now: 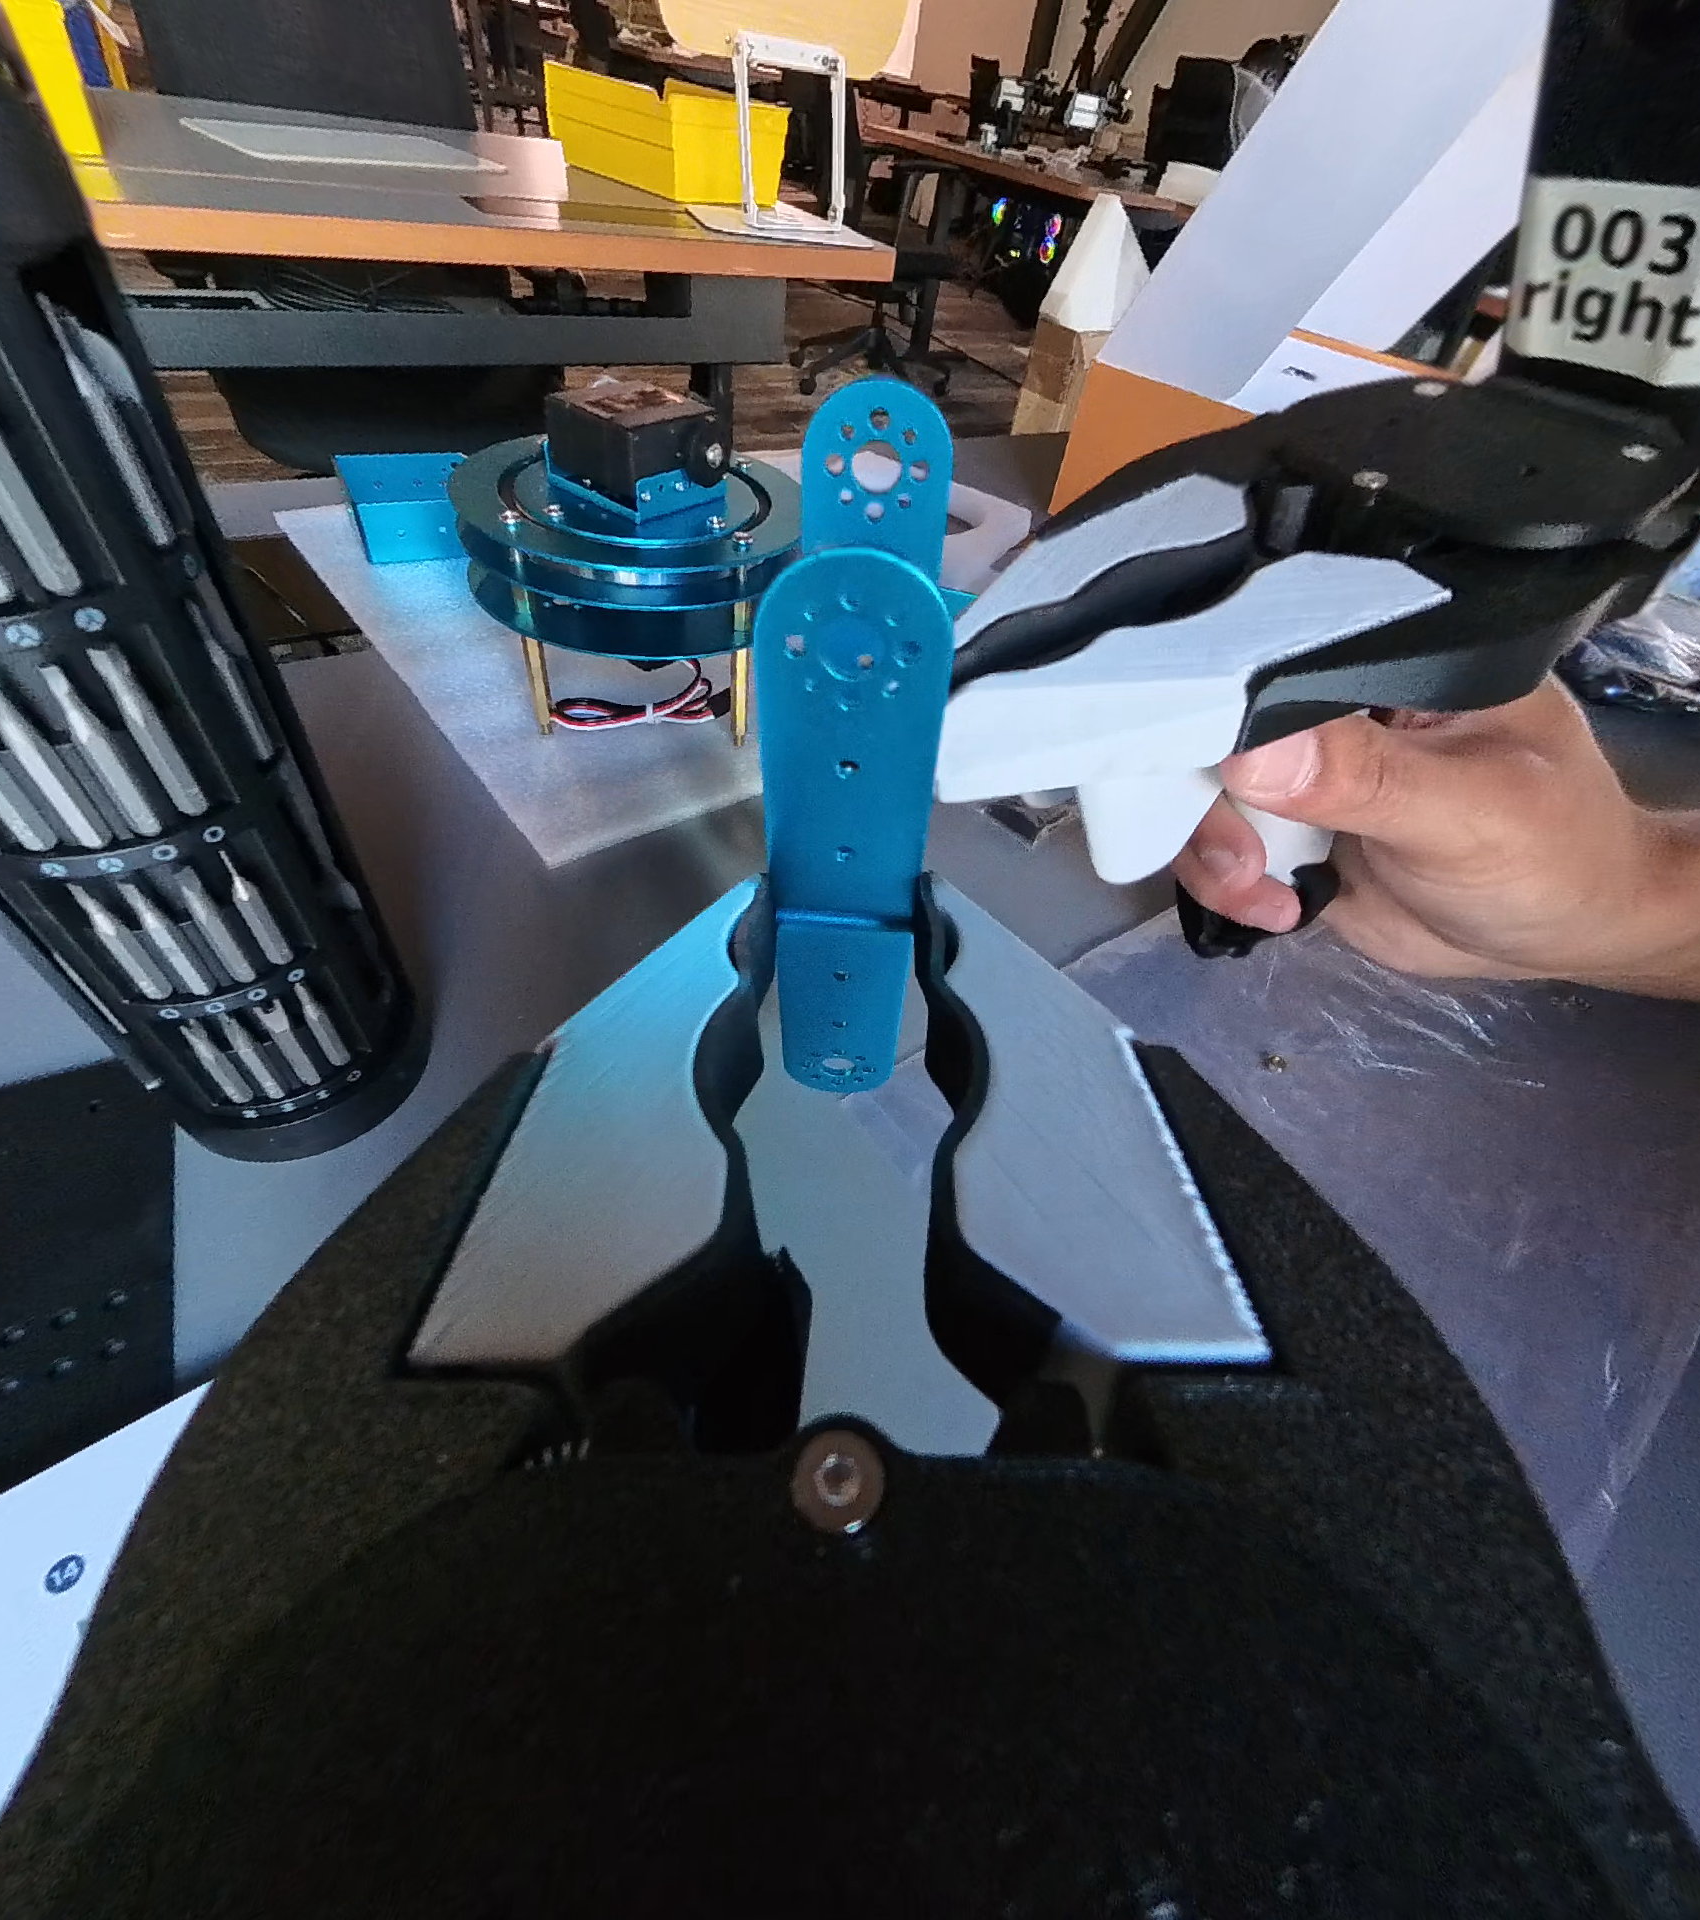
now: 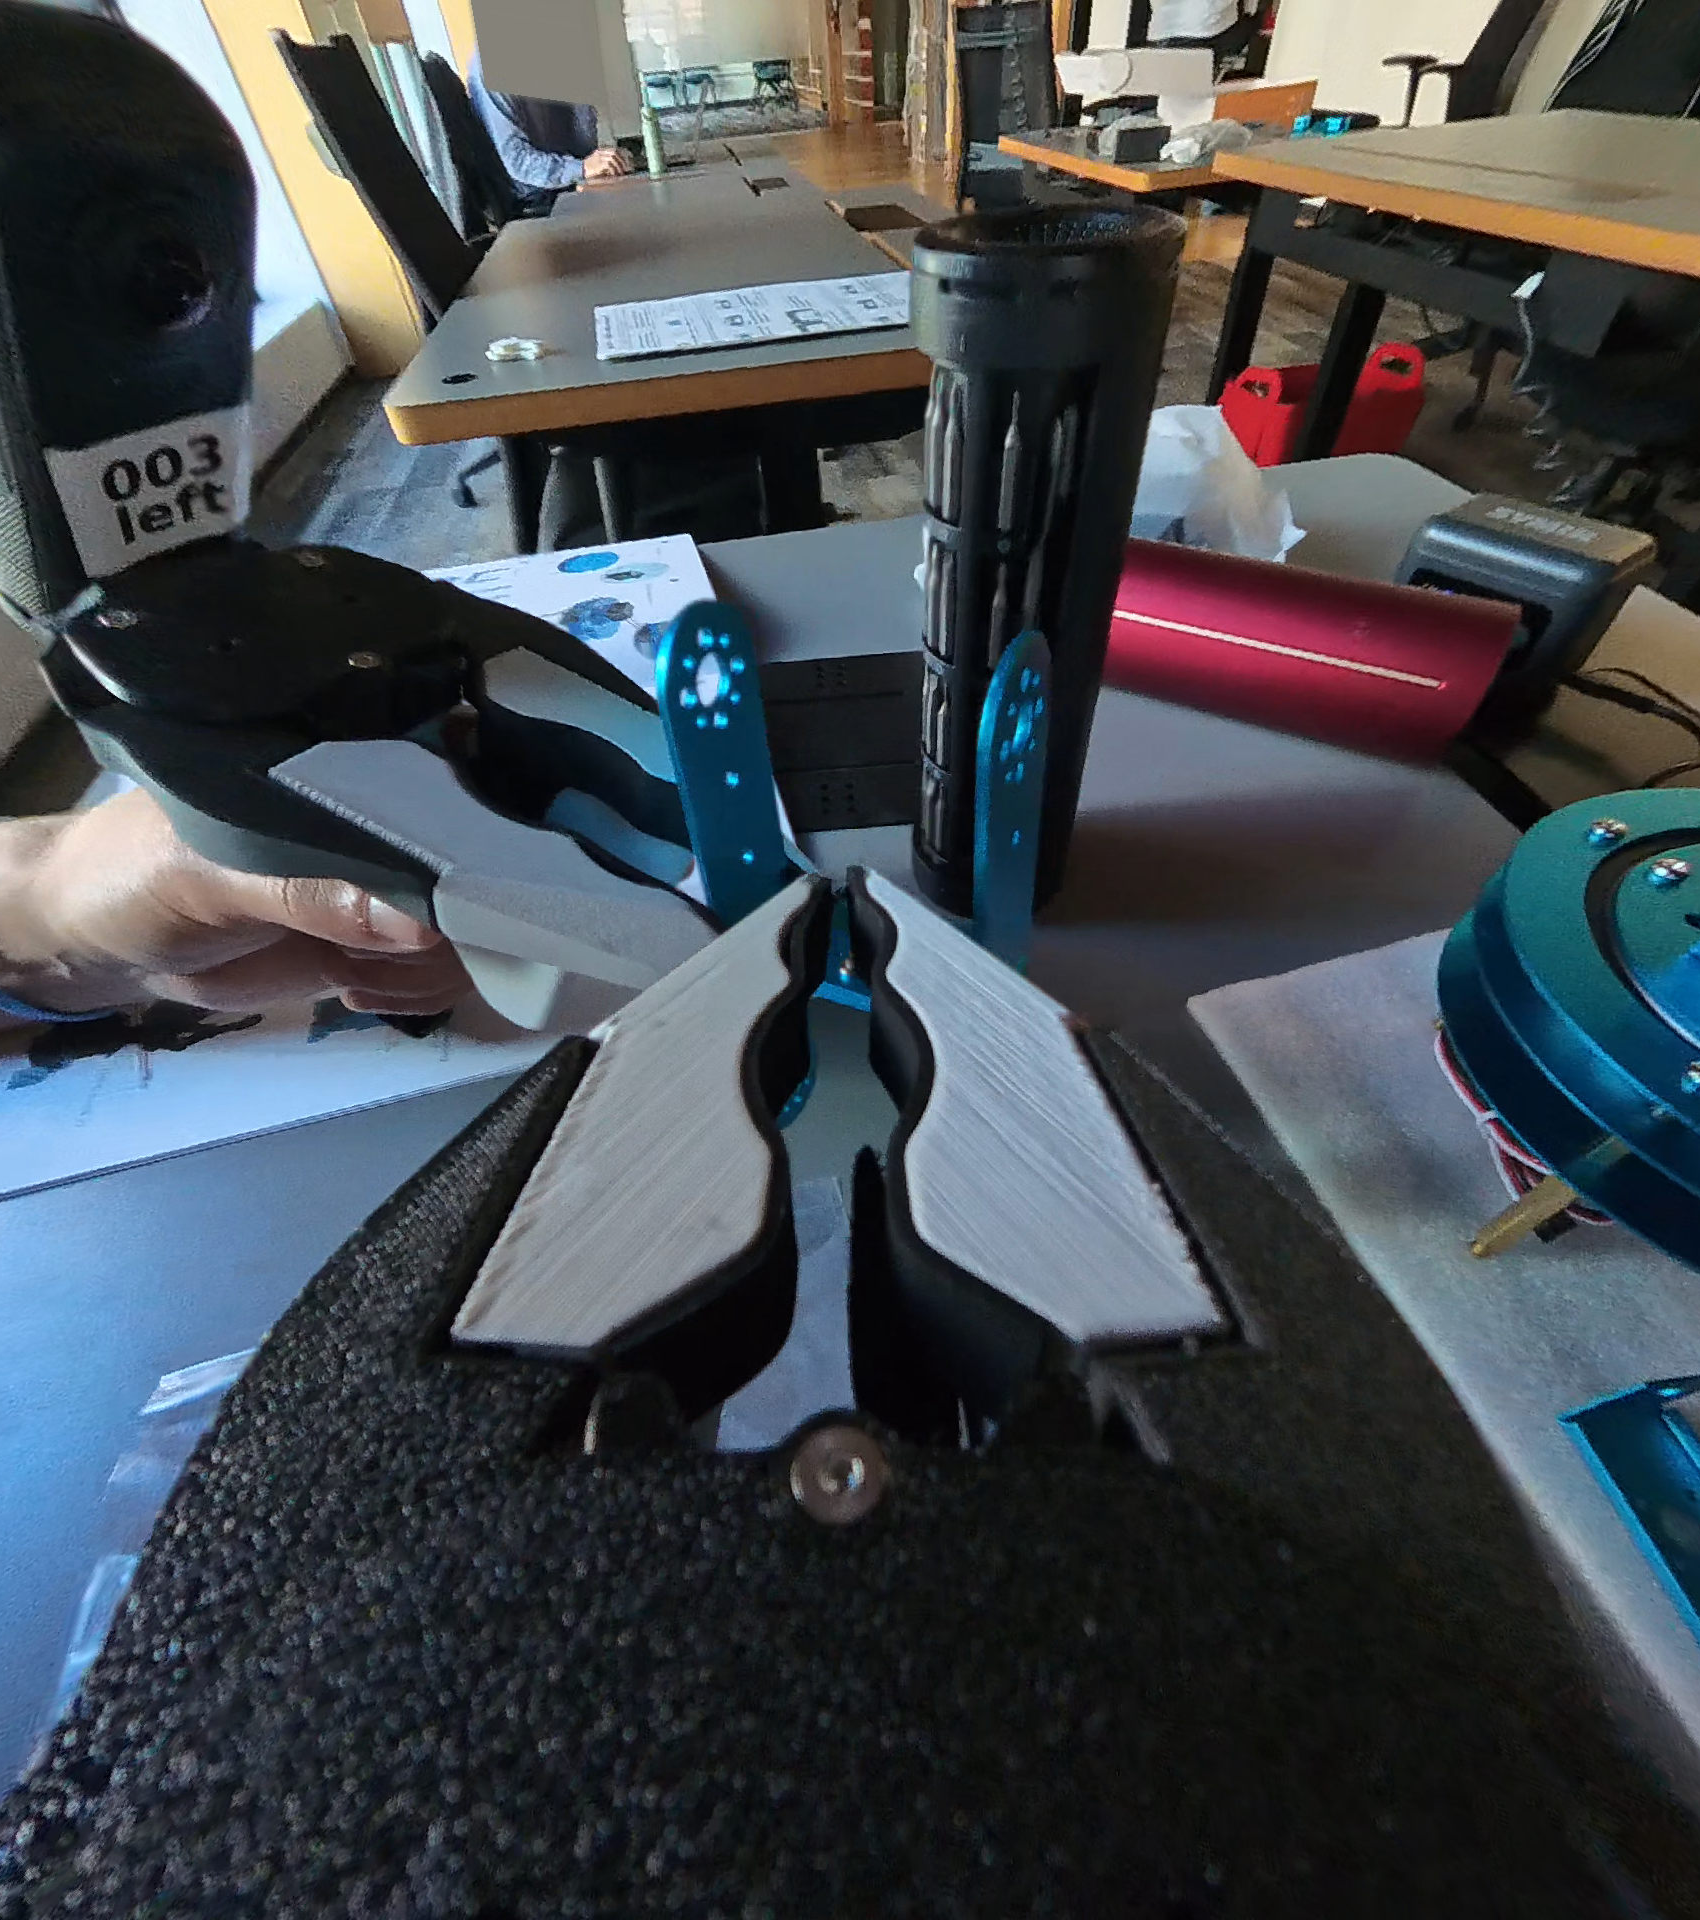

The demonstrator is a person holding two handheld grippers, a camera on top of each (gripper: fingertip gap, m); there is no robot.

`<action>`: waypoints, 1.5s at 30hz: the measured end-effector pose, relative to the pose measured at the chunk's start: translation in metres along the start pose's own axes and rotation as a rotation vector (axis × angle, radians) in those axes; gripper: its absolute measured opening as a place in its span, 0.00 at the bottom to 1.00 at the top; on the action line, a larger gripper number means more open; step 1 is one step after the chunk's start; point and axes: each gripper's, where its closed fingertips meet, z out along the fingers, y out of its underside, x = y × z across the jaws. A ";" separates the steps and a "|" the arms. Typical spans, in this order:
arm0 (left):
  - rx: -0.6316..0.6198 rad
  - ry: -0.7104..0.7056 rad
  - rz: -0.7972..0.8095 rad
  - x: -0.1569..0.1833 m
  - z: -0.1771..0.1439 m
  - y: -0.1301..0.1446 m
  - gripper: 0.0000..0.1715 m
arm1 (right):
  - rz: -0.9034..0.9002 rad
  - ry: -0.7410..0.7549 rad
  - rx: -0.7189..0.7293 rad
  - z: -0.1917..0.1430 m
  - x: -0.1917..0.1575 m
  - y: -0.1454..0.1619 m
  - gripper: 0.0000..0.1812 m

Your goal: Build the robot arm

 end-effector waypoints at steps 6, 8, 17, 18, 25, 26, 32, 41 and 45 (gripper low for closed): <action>-0.004 -0.006 0.009 0.000 0.000 0.000 0.15 | 0.117 -0.067 -0.010 0.002 -0.003 0.002 0.01; -0.009 -0.012 0.006 -0.001 0.001 0.001 0.15 | 0.104 -0.045 -0.013 0.002 0.000 0.003 0.01; -0.003 0.004 -0.014 0.001 0.000 -0.001 0.15 | 0.074 -0.018 -0.021 0.005 -0.003 0.004 0.01; -0.002 0.005 -0.018 0.000 0.000 -0.001 0.15 | 0.079 -0.019 -0.025 0.005 -0.003 0.004 0.01; 0.000 0.004 -0.028 -0.002 0.000 -0.001 0.15 | 0.149 -0.049 -0.023 0.005 -0.002 0.005 0.00; 0.002 0.005 -0.030 -0.002 0.000 -0.001 0.15 | 0.167 -0.062 -0.021 0.005 -0.003 0.005 0.00; -0.001 -0.002 -0.019 -0.002 0.000 -0.001 0.15 | 0.240 -0.091 -0.014 0.004 0.001 0.006 0.00; -0.002 -0.053 0.047 -0.007 -0.002 -0.002 0.15 | 0.309 -0.129 -0.013 0.003 -0.001 0.005 0.00; 0.009 -0.106 0.117 -0.011 -0.004 -0.006 0.15 | 0.454 -0.184 0.003 0.002 -0.005 0.000 0.00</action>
